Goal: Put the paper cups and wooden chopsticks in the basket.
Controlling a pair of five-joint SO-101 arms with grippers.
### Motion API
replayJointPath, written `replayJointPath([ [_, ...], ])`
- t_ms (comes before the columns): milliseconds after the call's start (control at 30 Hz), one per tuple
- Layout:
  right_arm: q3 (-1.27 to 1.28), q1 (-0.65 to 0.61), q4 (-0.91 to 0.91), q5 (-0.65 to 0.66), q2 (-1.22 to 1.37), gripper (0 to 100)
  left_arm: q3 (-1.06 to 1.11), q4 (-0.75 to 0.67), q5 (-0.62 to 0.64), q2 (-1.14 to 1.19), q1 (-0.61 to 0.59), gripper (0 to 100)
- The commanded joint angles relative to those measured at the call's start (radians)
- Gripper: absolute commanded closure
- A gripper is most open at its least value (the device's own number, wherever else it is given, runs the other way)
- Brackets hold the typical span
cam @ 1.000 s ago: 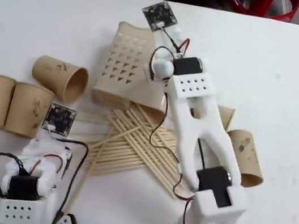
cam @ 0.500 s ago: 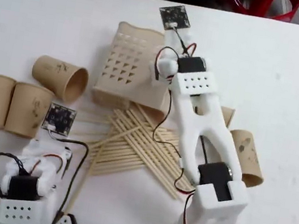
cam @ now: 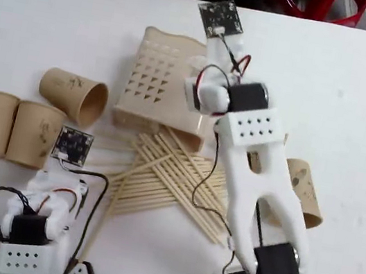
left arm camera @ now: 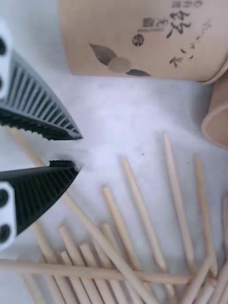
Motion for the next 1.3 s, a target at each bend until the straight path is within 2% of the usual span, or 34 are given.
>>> replayJointPath([
  [0,0.222,0.019,-0.197,0.041,-0.125,84.3,-0.003,0.006,-0.006,-0.015,-0.004,91],
  [133,0.371,0.102,-0.189,0.048,-0.228,84.3,-0.003,0.006,-0.006,-0.015,-0.004,91],
  [233,0.445,0.154,-0.150,0.115,-0.308,84.1,-0.003,0.006,-0.006,-0.015,-0.004,91],
  [367,0.568,0.157,-0.153,0.141,-0.415,84.3,-0.003,0.006,-0.006,-0.015,-0.004,91],
  [500,0.580,0.156,-0.162,0.140,-0.503,84.1,-0.003,0.006,-0.009,-0.015,0.002,90],
  [600,0.580,0.154,-0.249,0.138,-0.519,84.0,-0.003,0.006,-0.006,-0.015,0.035,90],
  [867,0.578,0.004,-0.509,0.058,-0.349,84.0,-0.003,0.006,-0.005,-0.013,0.035,91],
  [1067,0.563,-0.022,-0.771,-0.028,-0.148,83.9,-0.003,0.006,-0.006,-0.013,0.033,91],
  [1267,0.474,-0.022,-0.783,-0.028,0.030,83.9,-0.003,0.006,-0.008,-0.013,0.033,91],
])
